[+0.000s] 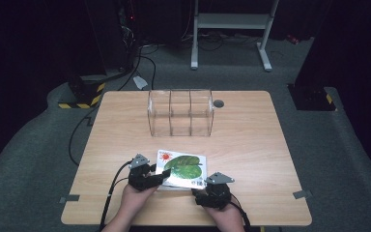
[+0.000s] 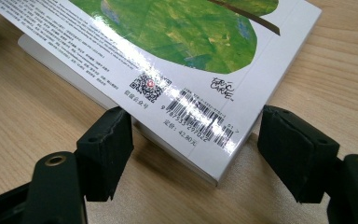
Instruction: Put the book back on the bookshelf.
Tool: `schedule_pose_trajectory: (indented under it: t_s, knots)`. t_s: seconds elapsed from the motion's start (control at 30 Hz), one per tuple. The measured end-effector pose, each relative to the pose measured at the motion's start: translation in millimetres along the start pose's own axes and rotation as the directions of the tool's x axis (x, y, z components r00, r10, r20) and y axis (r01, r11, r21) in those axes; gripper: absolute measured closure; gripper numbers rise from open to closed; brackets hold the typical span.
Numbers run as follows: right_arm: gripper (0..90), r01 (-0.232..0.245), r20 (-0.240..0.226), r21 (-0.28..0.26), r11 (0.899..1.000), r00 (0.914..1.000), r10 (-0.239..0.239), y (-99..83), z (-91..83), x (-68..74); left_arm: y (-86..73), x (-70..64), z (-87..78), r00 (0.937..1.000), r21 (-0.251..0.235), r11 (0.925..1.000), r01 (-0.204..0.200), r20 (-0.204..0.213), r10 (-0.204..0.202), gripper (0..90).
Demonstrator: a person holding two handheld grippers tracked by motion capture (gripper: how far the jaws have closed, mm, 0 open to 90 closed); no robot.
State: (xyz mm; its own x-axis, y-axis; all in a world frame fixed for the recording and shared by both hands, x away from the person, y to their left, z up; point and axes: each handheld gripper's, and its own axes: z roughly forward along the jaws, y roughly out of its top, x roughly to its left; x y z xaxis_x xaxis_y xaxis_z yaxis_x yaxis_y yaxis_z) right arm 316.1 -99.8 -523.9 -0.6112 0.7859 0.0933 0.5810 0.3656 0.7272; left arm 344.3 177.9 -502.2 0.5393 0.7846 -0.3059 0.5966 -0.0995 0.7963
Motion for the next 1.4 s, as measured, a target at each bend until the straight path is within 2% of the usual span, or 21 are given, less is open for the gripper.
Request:
schedule_pose_trajectory:
  t_s: [0.13,0.37,0.43,0.5,0.6,0.63,0.93,1.07,1.1,1.23,1.37,1.4]
  knots:
    - [26.2,0.009,0.006,-0.001,1.000,0.9999,-0.009,0.0,0.3,0.6,-0.1,0.7,-1.7,1.0000,-0.001,1.0000,-0.008,0.002,0.008,51.0]
    - [25.1,0.041,0.018,0.017,0.999,0.9990,-0.042,-0.1,-0.1,3.5,-2.7,3.3,-2.3,0.9985,0.020,0.9983,-0.055,-0.005,0.055,57.1]
    - [24.0,0.034,0.000,0.020,0.999,0.9994,-0.034,-0.2,-1.1,2.5,-4.4,3.0,-1.2,0.9978,0.033,0.9973,-0.065,-0.013,0.066,59.3]
    - [24.5,-0.012,-0.043,0.010,1.000,0.9990,0.012,-0.3,-2.7,-3.0,-6.8,4.6,-0.2,0.9971,0.044,0.9963,-0.074,-0.013,0.074,60.2]
    - [24.5,-0.034,-0.055,0.011,0.999,0.9978,0.035,-0.4,-3.6,-5.0,-8.3,5.4,-0.1,0.9957,0.048,0.9946,-0.092,-0.010,0.092,60.9]
    - [24.7,-0.035,-0.054,0.011,0.999,0.9979,0.036,-0.4,-3.7,-5.1,-10.0,5.3,0.0,0.9935,0.045,0.9927,-0.112,-0.012,0.113,61.3]
    - [26.0,-0.048,-0.049,-0.004,0.999,0.9977,0.047,-0.6,-3.6,-6.2,-16.3,2.3,-3.8,0.9836,0.010,0.9838,-0.179,-0.021,0.179,62.2]
    - [26.2,-0.060,-0.055,-0.010,0.998,0.9967,0.059,-0.8,-4.1,-7.9,-17.4,0.1,-6.4,0.9750,-0.007,0.9754,-0.220,-0.032,0.220,62.5]
    - [26.2,-0.062,-0.056,-0.010,0.998,0.9965,0.061,-0.8,-4.2,-7.9,-17.9,-1.3,-7.0,0.9757,-0.009,0.9760,-0.217,-0.029,0.217,62.6]
    - [26.5,-0.065,-0.059,-0.012,0.998,0.9962,0.064,-0.7,-4.2,-8.5,-18.2,-3.7,-9.7,0.9676,-0.023,0.9676,-0.251,-0.033,0.251,63.4]
    - [26.7,-0.068,-0.063,-0.019,0.998,0.9958,0.066,-0.7,-4.4,-9.2,-18.3,-6.8,-13.2,0.9563,-0.041,0.9558,-0.291,-0.040,0.290,64.3]
    - [26.8,-0.072,-0.064,-0.017,0.997,0.9955,0.070,-0.7,-4.7,-9.3,-18.3,-7.7,-13.6,0.9558,-0.046,0.9550,-0.293,-0.040,0.291,64.6]
